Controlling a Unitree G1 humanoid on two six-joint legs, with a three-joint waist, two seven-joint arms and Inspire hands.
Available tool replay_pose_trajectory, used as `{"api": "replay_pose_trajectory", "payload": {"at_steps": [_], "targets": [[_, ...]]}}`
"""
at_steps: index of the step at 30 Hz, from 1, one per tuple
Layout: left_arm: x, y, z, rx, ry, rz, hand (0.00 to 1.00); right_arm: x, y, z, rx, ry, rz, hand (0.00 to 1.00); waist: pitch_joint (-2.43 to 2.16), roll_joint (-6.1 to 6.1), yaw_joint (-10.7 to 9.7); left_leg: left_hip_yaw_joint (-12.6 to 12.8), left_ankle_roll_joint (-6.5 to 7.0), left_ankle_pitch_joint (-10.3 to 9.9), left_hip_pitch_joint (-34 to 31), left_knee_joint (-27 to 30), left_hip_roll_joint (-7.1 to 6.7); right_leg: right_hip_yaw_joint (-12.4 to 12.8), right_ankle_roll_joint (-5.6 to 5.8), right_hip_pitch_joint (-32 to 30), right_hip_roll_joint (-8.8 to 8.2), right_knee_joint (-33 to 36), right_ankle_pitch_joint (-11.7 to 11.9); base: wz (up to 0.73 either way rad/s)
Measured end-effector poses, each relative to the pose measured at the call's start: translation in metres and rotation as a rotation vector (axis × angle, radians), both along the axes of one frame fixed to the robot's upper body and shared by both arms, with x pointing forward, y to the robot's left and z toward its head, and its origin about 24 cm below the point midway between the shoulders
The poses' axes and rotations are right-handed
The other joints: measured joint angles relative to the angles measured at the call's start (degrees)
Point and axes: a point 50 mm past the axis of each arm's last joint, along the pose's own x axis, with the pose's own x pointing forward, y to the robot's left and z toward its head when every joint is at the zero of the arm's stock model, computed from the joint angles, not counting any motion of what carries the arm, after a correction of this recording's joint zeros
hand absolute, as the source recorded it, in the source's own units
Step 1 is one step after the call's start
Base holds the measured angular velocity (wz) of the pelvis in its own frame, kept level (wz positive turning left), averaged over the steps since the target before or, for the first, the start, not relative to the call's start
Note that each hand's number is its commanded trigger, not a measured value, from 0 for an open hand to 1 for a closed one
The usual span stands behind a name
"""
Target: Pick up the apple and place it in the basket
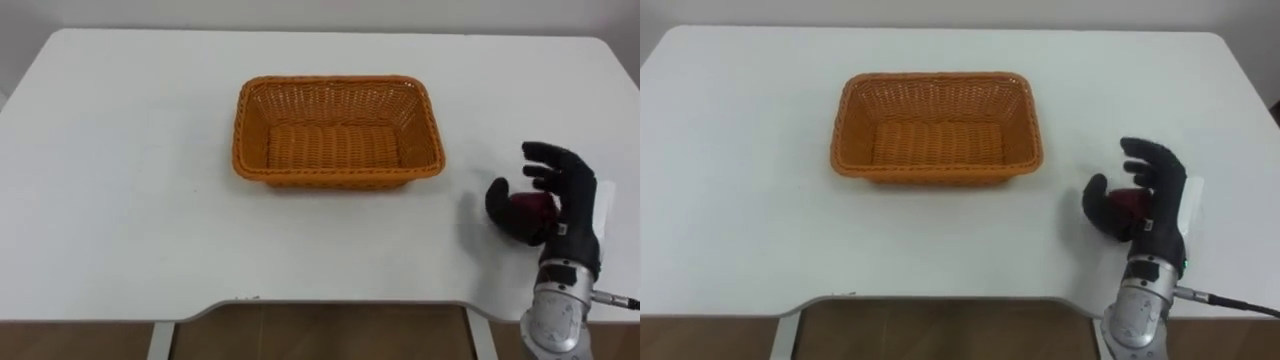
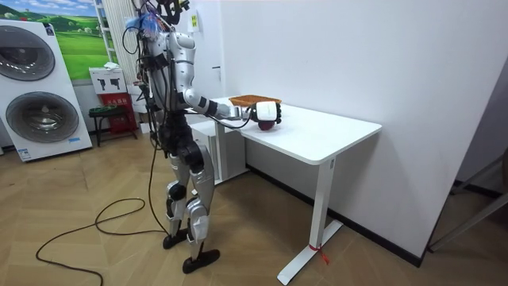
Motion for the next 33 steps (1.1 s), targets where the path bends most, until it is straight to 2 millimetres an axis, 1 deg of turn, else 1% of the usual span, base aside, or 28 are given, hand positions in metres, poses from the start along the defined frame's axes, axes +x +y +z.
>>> {"api": "replay_pose_trajectory", "payload": {"at_steps": [2,4,9,15,19,24,28,33], "targets": [[0.000,-0.001,0.000,-0.002,-0.001,-0.005,0.00,-0.001,-0.001,-0.003,0.007,0.012,-0.005,1.00,-0.01,-0.01,-0.1,0.0,0.00,0.0,-0.1,0.0,-0.02,0.0,0.00,0.0,0.00,-0.1,0.0,0.00],[0.001,-0.001,0.001,-0.001,-0.009,-0.007,0.00,-0.002,-0.002,-0.005,0.006,0.021,-0.011,1.00,-0.23,-0.12,-0.1,-0.3,0.00,0.0,-0.3,-0.1,-0.02,0.0,0.04,0.1,0.09,-0.8,0.1,0.04],[0.009,-0.001,0.002,-0.002,-0.038,-0.016,0.00,-0.003,-0.003,-0.006,0.000,0.024,-0.015,1.00,-0.44,-0.16,-0.4,-0.3,0.00,0.0,-0.2,-0.1,-0.05,-0.2,0.05,0.2,0.08,-0.9,0.1,0.01],[0.013,-0.002,0.003,-0.021,-0.057,-0.028,0.00,-0.003,-0.003,-0.006,0.000,0.023,-0.014,1.00,-0.39,0.06,-0.6,-0.3,0.00,0.0,0.1,-0.1,-0.04,-0.2,0.06,0.5,0.07,-1.0,0.1,0.00],[0.012,-0.002,0.003,-0.027,-0.057,-0.016,0.00,-0.003,-0.003,-0.006,0.001,0.022,-0.019,1.00,-0.23,0.32,-0.8,-0.3,0.00,0.0,0.1,-0.1,-0.04,-0.2,0.04,0.6,0.07,-0.9,0.1,0.00],[0.012,-0.002,0.003,-0.028,-0.056,-0.014,0.00,-0.004,-0.005,-0.008,-0.002,0.025,-0.038,1.00,-0.16,0.46,-0.8,-0.4,0.00,0.0,0.0,-0.2,-0.03,-0.2,0.04,0.8,0.09,-0.9,0.1,0.00],[0.012,-0.002,0.003,-0.029,-0.057,-0.014,0.00,-0.005,-0.005,-0.010,0.002,0.024,-0.039,1.00,-0.23,0.37,-0.9,-0.4,-0.01,0.0,0.1,-0.2,-0.04,-0.2,0.04,0.9,0.09,-0.9,0.1,0.00],[0.013,-0.003,0.003,-0.040,-0.063,-0.020,0.00,-0.004,-0.005,-0.007,0.022,0.007,-0.046,1.00,-0.27,0.36,-0.8,-0.3,-0.01,0.0,0.1,-0.2,-0.03,-0.1,0.05,0.9,0.10,-0.9,0.1,0.00]]}}
